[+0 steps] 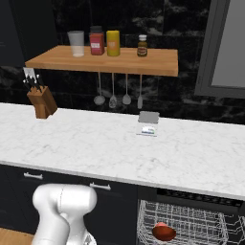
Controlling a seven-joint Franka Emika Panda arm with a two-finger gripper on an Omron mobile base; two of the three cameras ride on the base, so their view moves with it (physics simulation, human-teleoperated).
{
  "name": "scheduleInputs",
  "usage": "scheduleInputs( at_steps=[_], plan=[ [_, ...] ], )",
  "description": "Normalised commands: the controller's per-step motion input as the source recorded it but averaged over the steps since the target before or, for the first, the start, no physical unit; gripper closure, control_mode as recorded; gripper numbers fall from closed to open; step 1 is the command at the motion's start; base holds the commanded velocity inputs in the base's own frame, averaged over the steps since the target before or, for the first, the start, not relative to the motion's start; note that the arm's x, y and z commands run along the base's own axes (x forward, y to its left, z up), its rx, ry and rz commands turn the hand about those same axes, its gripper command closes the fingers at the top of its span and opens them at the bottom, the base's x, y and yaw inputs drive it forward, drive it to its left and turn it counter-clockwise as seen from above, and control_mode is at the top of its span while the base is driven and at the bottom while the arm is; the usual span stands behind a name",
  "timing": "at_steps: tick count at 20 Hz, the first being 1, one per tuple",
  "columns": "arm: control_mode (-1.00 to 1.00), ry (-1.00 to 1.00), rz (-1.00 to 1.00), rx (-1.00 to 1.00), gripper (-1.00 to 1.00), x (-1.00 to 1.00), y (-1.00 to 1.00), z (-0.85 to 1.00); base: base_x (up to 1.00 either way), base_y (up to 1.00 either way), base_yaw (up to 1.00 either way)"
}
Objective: Pick up the cup and bowl from the counter, place them in the dishwasher, and close the dishwasher door.
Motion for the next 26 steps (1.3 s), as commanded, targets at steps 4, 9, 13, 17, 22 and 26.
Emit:
scheduleInputs(
  at_steps=[4,9,13,17,22,26],
  plan=[
    [-1.0,-0.09,-0.37,-0.05,-1.0,-0.99,0.13,0.23,0.0,0.0,0.0],
    [-1.0,-0.08,-0.37,-0.06,-1.0,-0.95,0.19,0.26,0.0,0.0,0.0],
    [-1.0,-0.04,-0.34,-0.07,-1.0,-0.76,0.42,0.32,0.0,0.0,0.0],
    [-1.0,-0.01,-0.18,0.01,-1.0,-0.84,0.4,0.15,0.0,0.0,0.0],
    [-1.0,-0.03,0.0,0.09,-1.0,-0.91,0.16,-0.05,0.0,0.0,0.0],
    [-1.0,-0.1,0.04,0.09,-1.0,-0.89,0.0,-0.32,0.0,0.0,0.0]
  ],
)
